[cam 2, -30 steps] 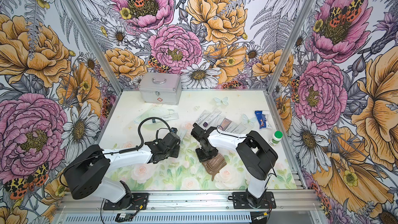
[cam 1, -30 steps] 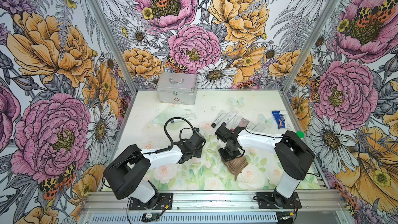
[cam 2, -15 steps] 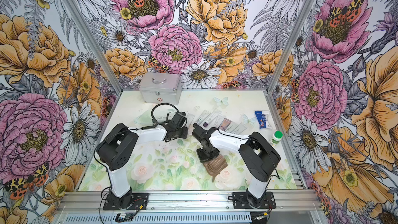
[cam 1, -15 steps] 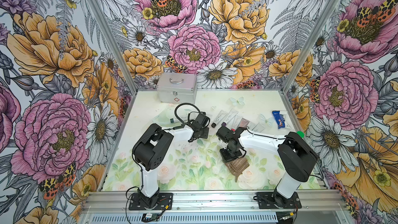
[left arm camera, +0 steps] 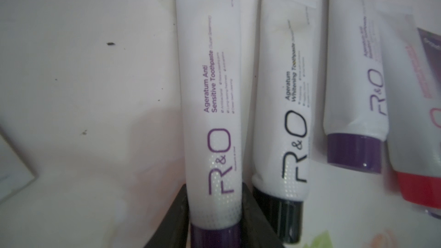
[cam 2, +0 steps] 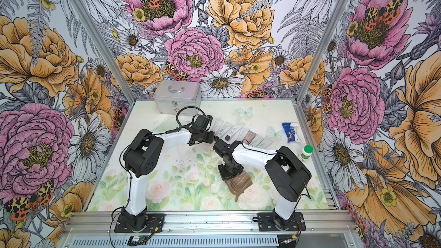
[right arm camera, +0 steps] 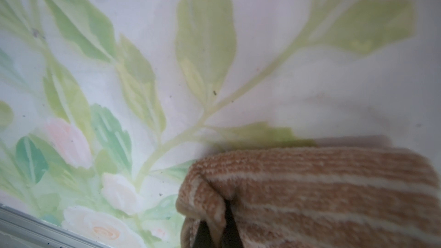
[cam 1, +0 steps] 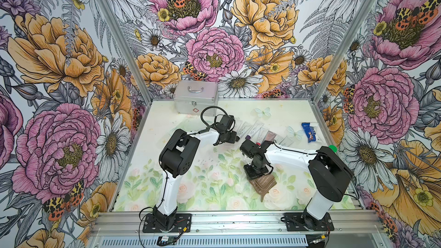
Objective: Wipe the surface of the toothpaste tube
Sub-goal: Move the toothpaste to the center of the board.
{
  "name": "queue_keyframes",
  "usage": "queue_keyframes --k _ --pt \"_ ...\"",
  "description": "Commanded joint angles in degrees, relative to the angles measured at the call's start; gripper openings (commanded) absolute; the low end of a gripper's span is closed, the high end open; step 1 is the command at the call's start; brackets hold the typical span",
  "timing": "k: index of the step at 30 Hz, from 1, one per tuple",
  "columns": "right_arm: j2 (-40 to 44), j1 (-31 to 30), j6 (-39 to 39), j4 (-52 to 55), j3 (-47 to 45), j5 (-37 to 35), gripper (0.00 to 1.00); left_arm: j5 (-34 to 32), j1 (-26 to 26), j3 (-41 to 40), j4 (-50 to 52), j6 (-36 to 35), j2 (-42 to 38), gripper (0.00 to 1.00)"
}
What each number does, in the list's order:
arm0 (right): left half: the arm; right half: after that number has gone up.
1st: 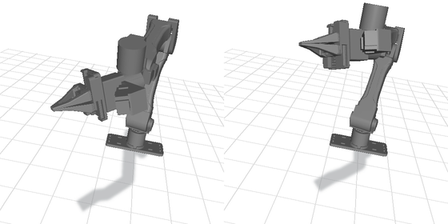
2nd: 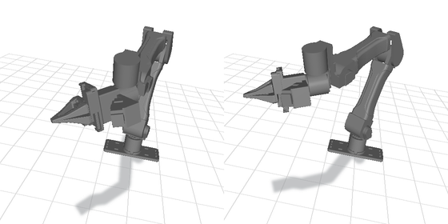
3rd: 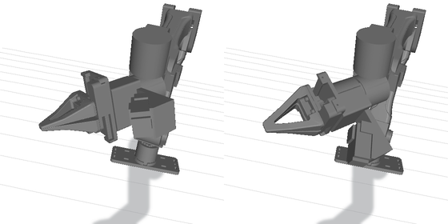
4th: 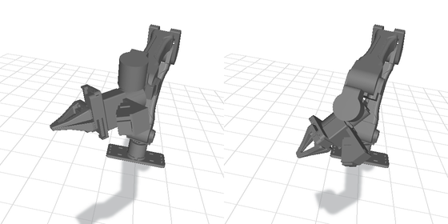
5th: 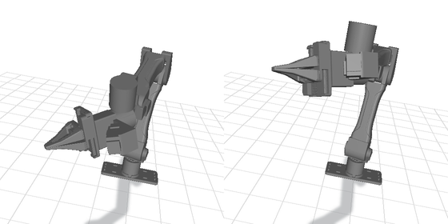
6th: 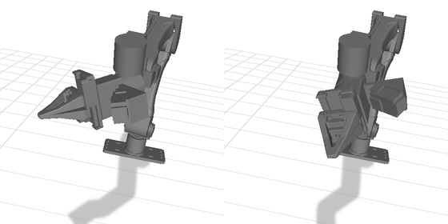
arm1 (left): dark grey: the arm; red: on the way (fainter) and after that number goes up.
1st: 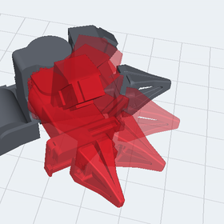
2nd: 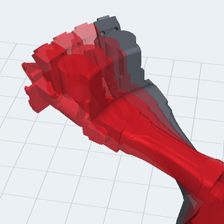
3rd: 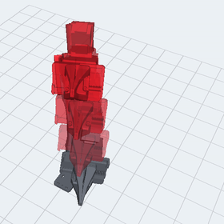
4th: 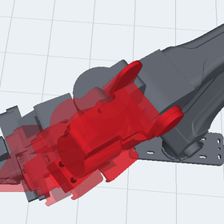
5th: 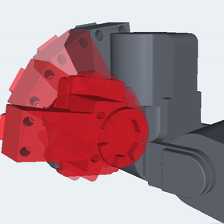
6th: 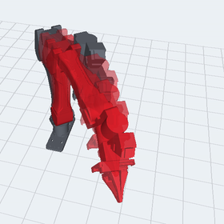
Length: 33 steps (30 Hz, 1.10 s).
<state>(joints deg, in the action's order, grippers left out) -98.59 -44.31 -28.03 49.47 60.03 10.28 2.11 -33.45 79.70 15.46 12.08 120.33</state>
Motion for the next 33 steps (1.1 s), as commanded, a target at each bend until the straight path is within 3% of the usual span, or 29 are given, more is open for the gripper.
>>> queue_keyframes --k 1,3,9,15,24,33 --pt "1.94 0.11 -0.53 0.58 -0.83 -0.53 0.00 1.87 1.26 0.51 2.25 0.06 -1.38 0.55" --pt "2.04 0.11 -0.62 0.54 -1.12 -0.43 0.00 1.51 1.76 -0.27 2.21 0.25 -4.34 0.74" --pt "2.22 0.13 -0.67 0.48 -1.23 -0.35 0.00 1.34 5.38 -2.67 3.18 1.23 -13.31 0.88" --pt "2.45 0.03 -0.71 0.45 -1.06 -0.35 0.00 -1.50 12.70 -3.04 7.71 1.77 -15.47 0.90" --pt "3.38 -0.02 -0.75 0.47 -1.72 -0.53 0.00 1.56 23.91 -3.47 8.32 3.50 -12.50 0.90" --pt "4.62 0.02 -0.79 0.54 -2.64 -0.70 0.00 3.20 26.63 -3.06 8.49 3.35 -7.79 0.90"
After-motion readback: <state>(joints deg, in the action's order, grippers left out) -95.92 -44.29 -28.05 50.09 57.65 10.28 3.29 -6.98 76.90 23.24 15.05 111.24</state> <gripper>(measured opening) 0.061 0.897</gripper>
